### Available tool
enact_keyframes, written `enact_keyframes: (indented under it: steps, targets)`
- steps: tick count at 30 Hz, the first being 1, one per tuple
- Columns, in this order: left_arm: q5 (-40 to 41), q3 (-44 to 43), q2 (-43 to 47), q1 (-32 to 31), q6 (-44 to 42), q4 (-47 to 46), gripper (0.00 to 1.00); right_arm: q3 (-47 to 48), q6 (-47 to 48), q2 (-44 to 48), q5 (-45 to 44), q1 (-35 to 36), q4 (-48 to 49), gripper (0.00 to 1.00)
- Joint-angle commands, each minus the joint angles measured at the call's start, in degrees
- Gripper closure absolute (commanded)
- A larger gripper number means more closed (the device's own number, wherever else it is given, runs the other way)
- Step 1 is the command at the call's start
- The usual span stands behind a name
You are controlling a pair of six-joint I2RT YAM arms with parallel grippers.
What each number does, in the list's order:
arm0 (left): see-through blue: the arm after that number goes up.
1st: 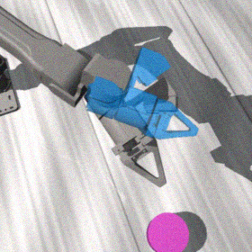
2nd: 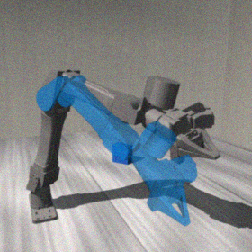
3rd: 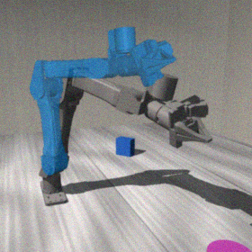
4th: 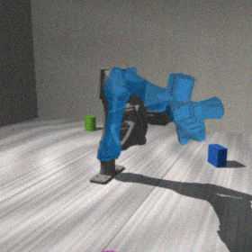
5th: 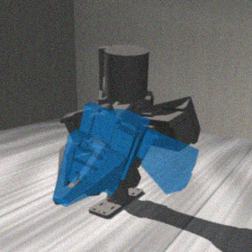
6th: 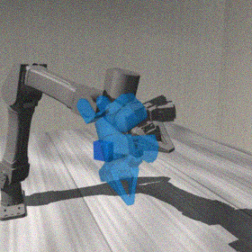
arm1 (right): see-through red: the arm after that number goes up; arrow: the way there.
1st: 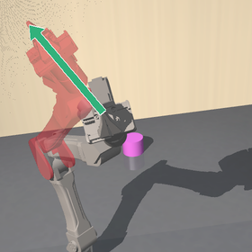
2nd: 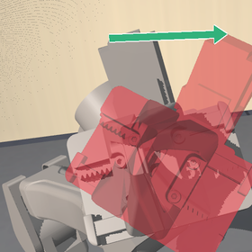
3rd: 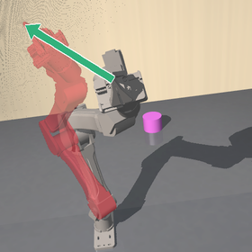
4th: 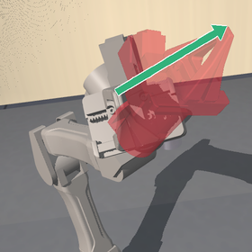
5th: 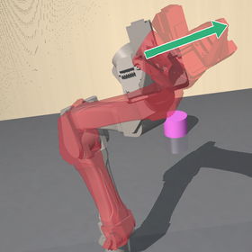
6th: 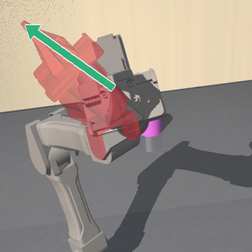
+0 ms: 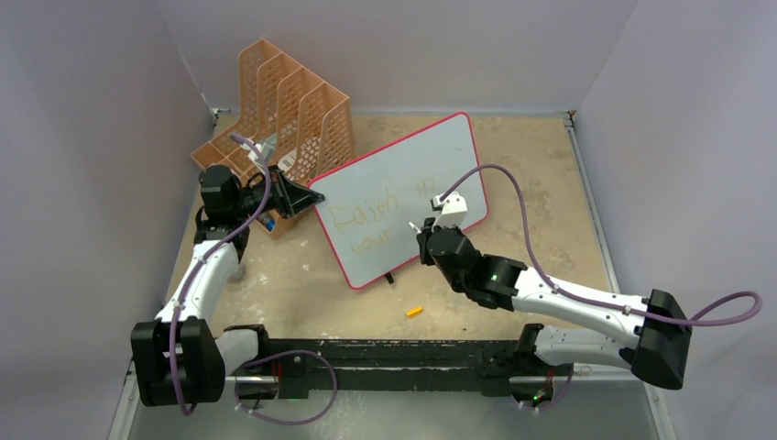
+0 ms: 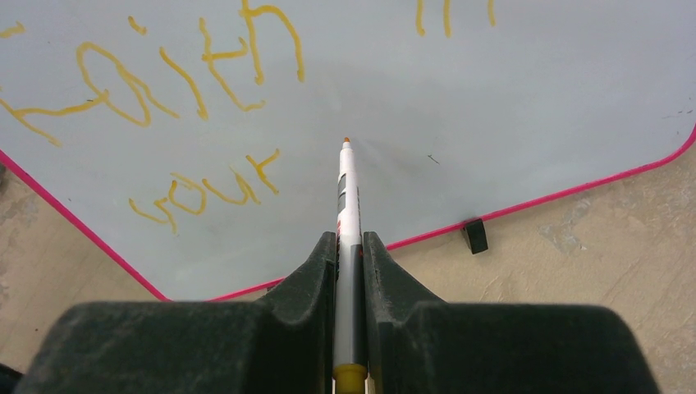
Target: Write a sentence on the whiteboard
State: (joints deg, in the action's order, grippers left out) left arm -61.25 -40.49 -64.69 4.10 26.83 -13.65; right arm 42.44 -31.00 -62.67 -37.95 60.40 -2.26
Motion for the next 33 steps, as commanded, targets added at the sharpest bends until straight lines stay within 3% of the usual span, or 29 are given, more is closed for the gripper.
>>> enact_keyframes:
  steps: [1,33]
  targets:
    - [1.2,-1.8,-0.4,0.4,-5.0,-1.4,1.0,-0.1,0.3,0.0,-0.3,-0.3,2.0,1.0]
    - [1.0,-1.8,-0.5,0.4,-4.9,-1.5,1.0,0.2,1.4,-2.0,0.6,-0.8,5.1,1.0]
